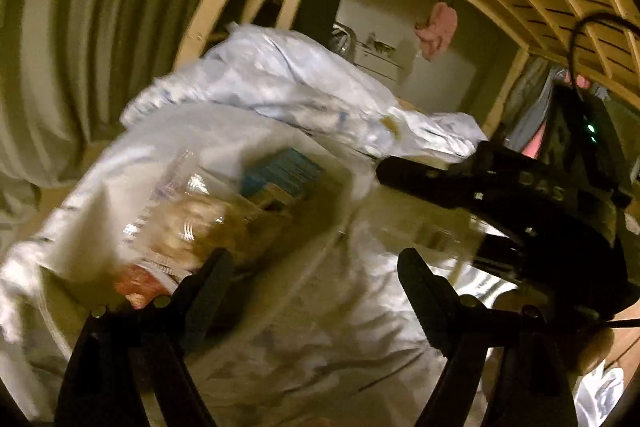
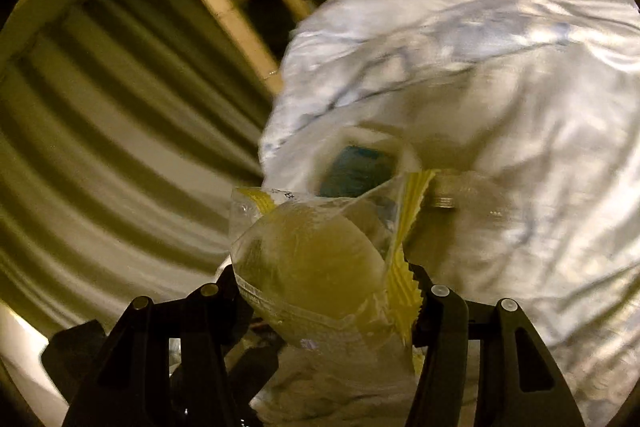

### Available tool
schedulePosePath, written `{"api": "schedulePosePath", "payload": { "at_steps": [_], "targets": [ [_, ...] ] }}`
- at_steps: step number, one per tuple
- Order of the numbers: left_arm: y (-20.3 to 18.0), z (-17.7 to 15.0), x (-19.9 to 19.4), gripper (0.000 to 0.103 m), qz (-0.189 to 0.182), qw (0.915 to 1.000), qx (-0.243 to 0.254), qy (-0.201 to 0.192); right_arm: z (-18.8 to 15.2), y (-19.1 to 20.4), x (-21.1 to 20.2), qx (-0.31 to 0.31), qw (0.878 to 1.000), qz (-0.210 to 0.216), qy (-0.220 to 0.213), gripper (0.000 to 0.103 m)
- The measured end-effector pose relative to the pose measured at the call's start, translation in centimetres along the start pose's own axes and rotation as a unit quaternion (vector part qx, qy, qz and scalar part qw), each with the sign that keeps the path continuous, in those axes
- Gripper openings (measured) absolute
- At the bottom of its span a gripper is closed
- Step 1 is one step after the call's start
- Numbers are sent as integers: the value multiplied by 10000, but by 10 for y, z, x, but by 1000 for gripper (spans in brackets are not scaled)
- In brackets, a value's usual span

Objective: Organize objects
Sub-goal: 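Lower the clear bag into the white box and open the right gripper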

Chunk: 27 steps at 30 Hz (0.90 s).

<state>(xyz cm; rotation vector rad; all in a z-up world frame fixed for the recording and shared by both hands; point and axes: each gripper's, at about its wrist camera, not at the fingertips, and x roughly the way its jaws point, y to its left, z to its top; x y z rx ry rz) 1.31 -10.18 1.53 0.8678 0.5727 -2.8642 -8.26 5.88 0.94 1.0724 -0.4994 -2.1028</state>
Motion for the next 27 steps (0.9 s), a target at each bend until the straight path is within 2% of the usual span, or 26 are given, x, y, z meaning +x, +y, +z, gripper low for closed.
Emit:
{"api": "schedulePosePath", "payload": {
  "at_steps": [2, 5, 8, 11, 13, 16, 19, 27],
  "targets": [
    [7, 3, -13, 83, 208, 9998, 21, -44, -1, 15, 14, -147, 9995, 286, 67, 57],
    [14, 8, -12, 83, 560, 9984, -40, -9, -3, 29, 42, -141, 9962, 785, 358, 58],
    [27, 8, -5, 81, 770, 9968, -216, 58, -10, 27, 76, 301, 9894, 1093, 909, 60],
    [36, 7, 0, 81, 1130, 9931, -277, 163, -18, 11, 99, 981, 9752, 1438, 1367, 65],
    [38, 8, 4, 81, 1321, 9906, -288, 192, -18, 3, 102, 1205, 9697, 1564, 1441, 68],
    [44, 9, 5, 81, 1308, 9902, -438, 207, -15, -3, 94, 1297, 9640, 1855, 1394, 70],
    [47, 9, 4, 81, 1186, 9913, -523, 207, -10, -1, 77, 1120, 9708, 1775, 1159, 71],
    [34, 3, 7, 81, 777, 9958, -379, 286, -11, -1, 60, 707, 9896, 902, 866, 71]
  ]
}}
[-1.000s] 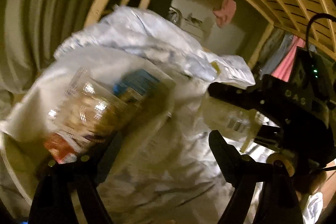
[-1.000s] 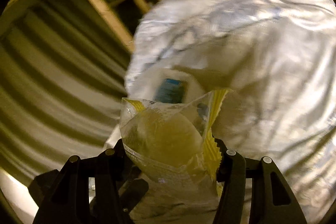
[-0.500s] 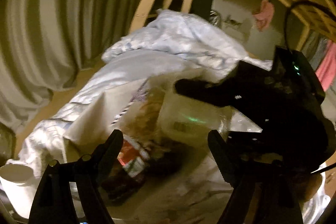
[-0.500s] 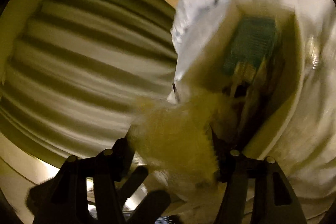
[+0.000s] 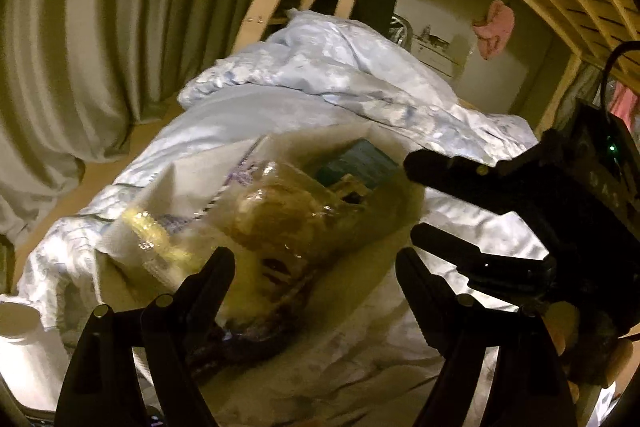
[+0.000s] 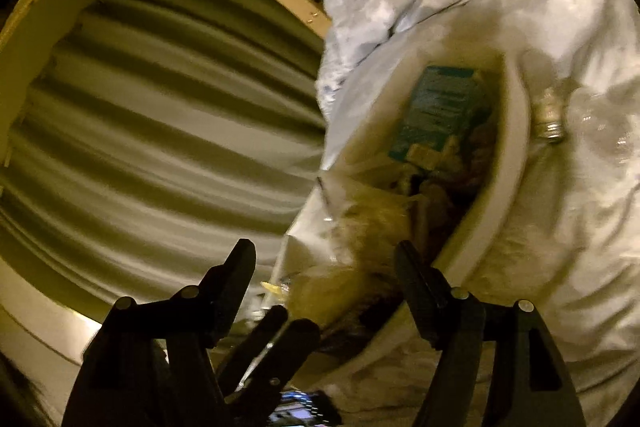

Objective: Organize objects
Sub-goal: 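Lower the clear bag into the white box and open the right gripper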

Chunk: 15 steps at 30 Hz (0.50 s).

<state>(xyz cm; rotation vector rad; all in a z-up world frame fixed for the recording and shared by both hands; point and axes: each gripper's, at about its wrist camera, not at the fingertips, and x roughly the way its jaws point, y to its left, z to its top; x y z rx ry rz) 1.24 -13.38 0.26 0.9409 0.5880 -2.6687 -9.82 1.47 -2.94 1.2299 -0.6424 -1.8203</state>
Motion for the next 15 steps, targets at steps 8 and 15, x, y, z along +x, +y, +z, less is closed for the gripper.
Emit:
{"api": "schedulePosePath", "payload": {
  "at_steps": [8, 15],
  "targets": [
    [-23, -5, -2, 81, -255, 9994, 214, -64, -1, -13, -40, -85, 9943, -928, -512, 71],
    [-42, -8, -7, 72, -487, 9976, 405, -290, 9, -40, -68, 246, 9902, -1165, -730, 71]
  ]
}}
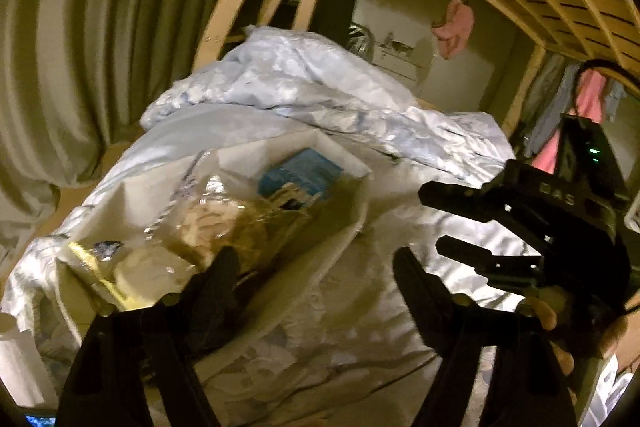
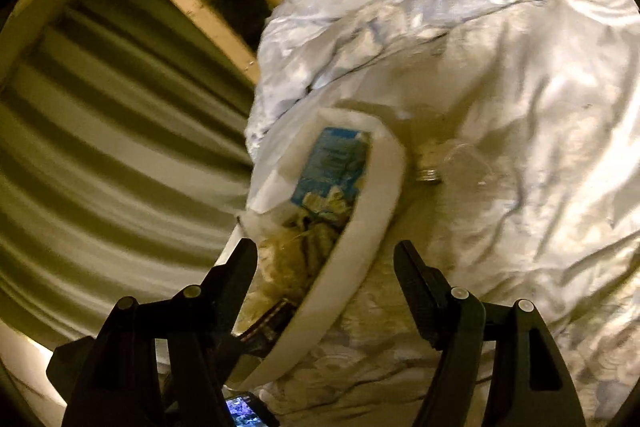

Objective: Organize objects
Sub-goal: 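Lower the clear bag into the white box and open the right gripper, then move the right gripper to the clear ridged jar on the duvet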

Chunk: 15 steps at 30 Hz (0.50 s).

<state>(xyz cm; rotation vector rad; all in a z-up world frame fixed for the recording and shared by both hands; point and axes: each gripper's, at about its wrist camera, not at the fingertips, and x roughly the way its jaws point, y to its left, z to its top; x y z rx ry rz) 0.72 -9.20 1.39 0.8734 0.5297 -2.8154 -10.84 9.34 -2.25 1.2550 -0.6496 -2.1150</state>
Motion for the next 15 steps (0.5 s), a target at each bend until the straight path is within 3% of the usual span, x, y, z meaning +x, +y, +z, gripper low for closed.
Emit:
{"api": "schedulePosePath", "payload": {
  "at_steps": [5, 10, 15],
  "targets": [
    [-15, -6, 12, 49, -128, 9996, 132, 205, 5, -15, -8, 168, 9984, -536, -19, 71],
    [-29, -13, 20, 39, -176, 9989, 305, 317, 6, -26, -8, 174, 9916, -1284, -58, 71],
    [-39, -19, 27, 35, -296, 9980, 375, 423, 8, -39, -4, 318, 9900, -1369, 96, 68]
  ]
}}
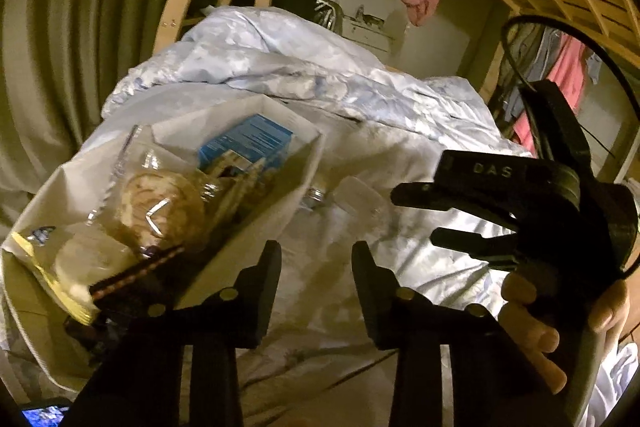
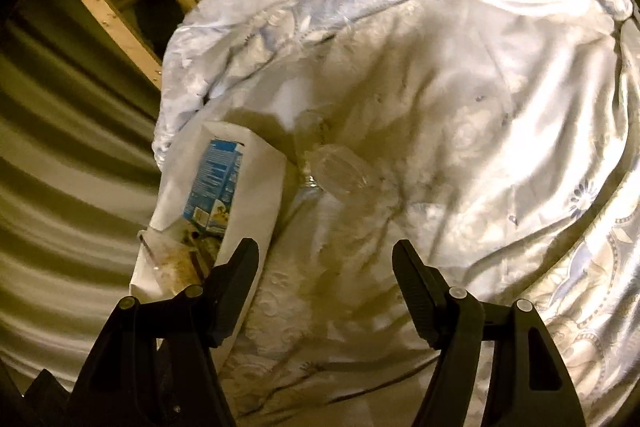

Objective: Organize objects
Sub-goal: 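Move the right gripper to the clear ridged jar on the duvet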

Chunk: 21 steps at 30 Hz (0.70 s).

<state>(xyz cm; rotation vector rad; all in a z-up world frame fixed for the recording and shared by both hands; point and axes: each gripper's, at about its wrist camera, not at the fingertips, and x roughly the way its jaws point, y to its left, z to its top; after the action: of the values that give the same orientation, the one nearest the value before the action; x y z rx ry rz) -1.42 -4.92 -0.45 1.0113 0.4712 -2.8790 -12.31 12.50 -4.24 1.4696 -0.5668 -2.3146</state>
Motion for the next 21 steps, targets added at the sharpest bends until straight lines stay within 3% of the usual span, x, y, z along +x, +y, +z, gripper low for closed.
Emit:
{"api": "schedulePosePath", "payload": {
  "at_steps": [7, 12, 16, 21],
  "targets": [
    [-10, -9, 14, 35, -31, 9998, 112, 163, 3, -12, 2, 121, 9996, -231, 119, 64],
    [-14, -15, 25, 35, -42, 9994, 163, 290, 5, -21, 5, 204, 9992, -313, 173, 54],
    [-18, -19, 33, 25, -7, 9990, 245, 374, 6, -26, 5, 253, 9988, -389, 166, 44],
    [-18, -22, 35, 23, -4, 9996, 180, 235, 5, -25, 4, 253, 9989, -390, -87, 34]
  ]
}}
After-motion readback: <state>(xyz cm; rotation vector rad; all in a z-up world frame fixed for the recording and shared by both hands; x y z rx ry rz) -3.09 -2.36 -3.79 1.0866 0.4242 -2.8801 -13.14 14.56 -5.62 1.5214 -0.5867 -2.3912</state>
